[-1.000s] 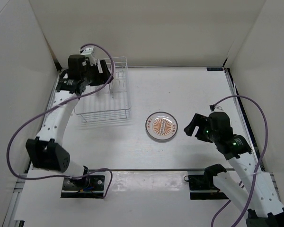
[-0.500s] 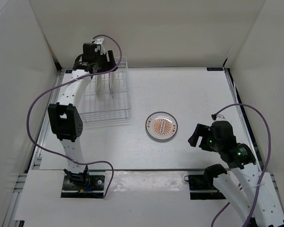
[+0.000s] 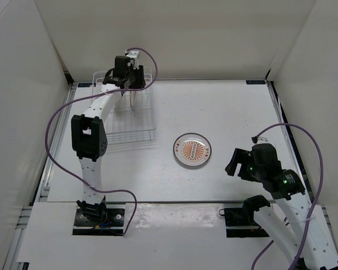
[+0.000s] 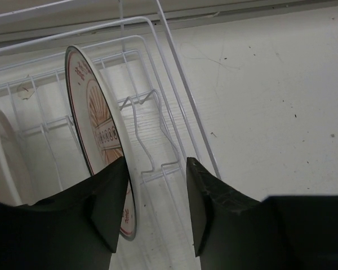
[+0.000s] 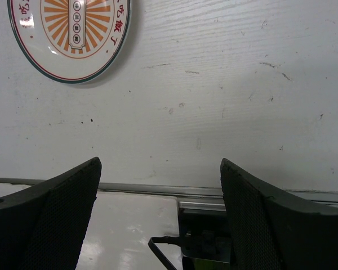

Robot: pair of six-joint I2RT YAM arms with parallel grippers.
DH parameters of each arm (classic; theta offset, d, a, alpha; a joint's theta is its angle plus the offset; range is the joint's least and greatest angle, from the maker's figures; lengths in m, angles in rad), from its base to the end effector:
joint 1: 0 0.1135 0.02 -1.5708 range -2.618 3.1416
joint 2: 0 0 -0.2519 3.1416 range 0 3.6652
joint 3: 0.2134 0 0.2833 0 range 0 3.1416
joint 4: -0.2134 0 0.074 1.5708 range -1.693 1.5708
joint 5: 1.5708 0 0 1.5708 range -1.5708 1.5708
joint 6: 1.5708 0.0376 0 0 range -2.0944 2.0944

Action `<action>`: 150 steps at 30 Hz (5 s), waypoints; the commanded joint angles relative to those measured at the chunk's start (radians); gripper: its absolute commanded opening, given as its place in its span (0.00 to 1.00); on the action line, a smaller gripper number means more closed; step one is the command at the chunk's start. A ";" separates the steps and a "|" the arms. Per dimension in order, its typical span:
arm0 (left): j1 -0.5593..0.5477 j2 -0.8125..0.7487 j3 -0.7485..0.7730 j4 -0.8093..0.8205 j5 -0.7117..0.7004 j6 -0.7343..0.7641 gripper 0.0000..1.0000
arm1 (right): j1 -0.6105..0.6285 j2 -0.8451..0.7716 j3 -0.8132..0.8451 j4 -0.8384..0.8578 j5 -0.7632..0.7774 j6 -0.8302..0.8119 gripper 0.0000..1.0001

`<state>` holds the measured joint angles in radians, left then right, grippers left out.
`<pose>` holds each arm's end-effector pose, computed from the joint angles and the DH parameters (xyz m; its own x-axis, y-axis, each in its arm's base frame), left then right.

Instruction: Unload the plates from the dish rack

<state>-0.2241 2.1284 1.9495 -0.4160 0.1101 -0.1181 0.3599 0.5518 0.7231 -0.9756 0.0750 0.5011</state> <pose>0.5145 -0.1215 0.2746 -0.5791 0.0119 -0.8152 0.2431 0.9569 -0.1587 0.1371 0.0486 0.2716 -0.7366 0.2347 -0.6343 0.0585 0.9565 0.2859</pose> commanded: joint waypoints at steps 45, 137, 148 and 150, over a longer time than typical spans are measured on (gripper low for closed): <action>-0.375 -0.630 -0.303 -0.009 -0.044 0.504 0.00 | 0.001 -0.066 0.038 -0.044 -0.006 0.043 0.88; 0.189 -0.079 0.063 -0.221 0.060 0.046 0.55 | 0.002 -0.118 0.116 -0.167 0.169 0.014 0.90; 0.187 -0.094 0.014 -0.187 0.048 0.094 0.12 | 0.001 -0.099 0.110 -0.160 0.137 -0.009 0.90; 0.189 -0.116 0.002 -0.187 0.042 0.110 0.02 | 0.001 -0.095 0.108 -0.155 0.126 -0.010 0.90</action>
<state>-0.0322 2.0762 1.9686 -0.6151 0.1730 -0.0338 0.3603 0.4450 0.8349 -1.1683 0.2188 0.5110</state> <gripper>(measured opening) 0.187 0.904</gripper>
